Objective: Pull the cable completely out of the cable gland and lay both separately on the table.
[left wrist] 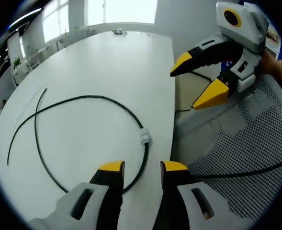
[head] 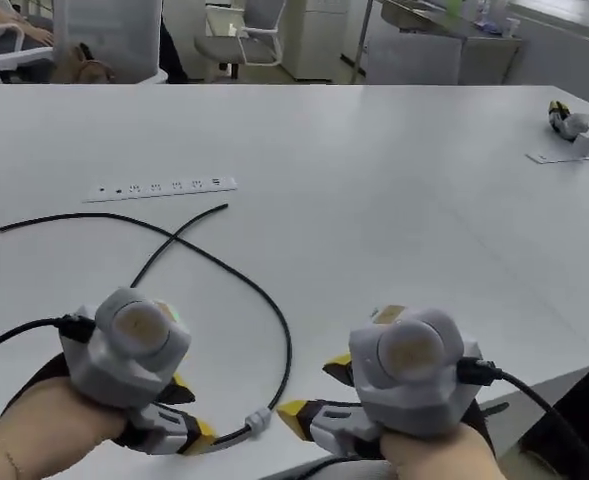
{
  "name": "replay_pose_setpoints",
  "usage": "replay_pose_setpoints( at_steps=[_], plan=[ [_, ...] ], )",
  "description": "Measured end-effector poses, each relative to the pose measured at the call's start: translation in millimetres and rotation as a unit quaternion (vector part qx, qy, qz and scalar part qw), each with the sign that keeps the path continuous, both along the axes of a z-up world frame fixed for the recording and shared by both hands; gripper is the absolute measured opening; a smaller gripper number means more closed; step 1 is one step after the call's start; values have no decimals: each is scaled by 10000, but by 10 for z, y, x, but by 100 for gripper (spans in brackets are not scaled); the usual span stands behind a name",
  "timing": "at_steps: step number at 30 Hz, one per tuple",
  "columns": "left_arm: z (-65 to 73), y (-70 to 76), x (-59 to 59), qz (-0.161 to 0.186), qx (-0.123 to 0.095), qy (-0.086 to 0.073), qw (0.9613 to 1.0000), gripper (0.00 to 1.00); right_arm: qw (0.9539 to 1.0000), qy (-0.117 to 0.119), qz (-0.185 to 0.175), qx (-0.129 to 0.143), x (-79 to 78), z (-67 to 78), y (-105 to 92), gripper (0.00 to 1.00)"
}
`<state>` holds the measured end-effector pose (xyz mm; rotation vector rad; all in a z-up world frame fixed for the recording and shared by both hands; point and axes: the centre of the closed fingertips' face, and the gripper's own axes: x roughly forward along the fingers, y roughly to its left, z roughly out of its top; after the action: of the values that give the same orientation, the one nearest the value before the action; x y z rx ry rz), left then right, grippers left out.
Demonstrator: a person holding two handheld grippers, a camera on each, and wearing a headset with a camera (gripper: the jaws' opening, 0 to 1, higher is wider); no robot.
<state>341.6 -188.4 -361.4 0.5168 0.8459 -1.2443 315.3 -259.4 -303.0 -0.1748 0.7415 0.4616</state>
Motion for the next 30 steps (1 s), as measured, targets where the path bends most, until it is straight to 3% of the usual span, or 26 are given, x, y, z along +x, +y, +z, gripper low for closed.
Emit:
replay_pose_setpoints(
  at_steps=[3,6,10,13,18,23,25,26,30],
  plan=[
    [-88,-173,13,66,-95,131,9998,28,10000,13,-30,-7,6,-3,-14,41],
    [-185,-318,19,126,-134,149,9997,25,10000,15,-72,-10,11,-3,-25,40],
    [-279,-422,43,296,-156,146,9993,29,9999,33,-115,-13,6,-4,-32,40],
    [-329,-515,-9,324,-249,285,9988,24,9999,40,-154,0,5,-2,-40,40],
    [-447,-495,-8,300,23,185,9994,21,9998,73,-156,-24,-2,-13,-46,40],
    [-472,-498,1,346,38,131,9993,23,9999,99,-119,-36,-6,-25,-29,40],
    [-495,-520,11,271,11,32,9996,20,9999,104,-111,-36,-8,-27,-26,40],
    [-544,-493,13,189,155,-75,9997,19,9999,110,-107,-41,-10,-31,-27,40],
    [-543,-505,40,196,101,-151,9996,18,9999,116,-87,-41,-14,-34,-23,40]
  ],
)
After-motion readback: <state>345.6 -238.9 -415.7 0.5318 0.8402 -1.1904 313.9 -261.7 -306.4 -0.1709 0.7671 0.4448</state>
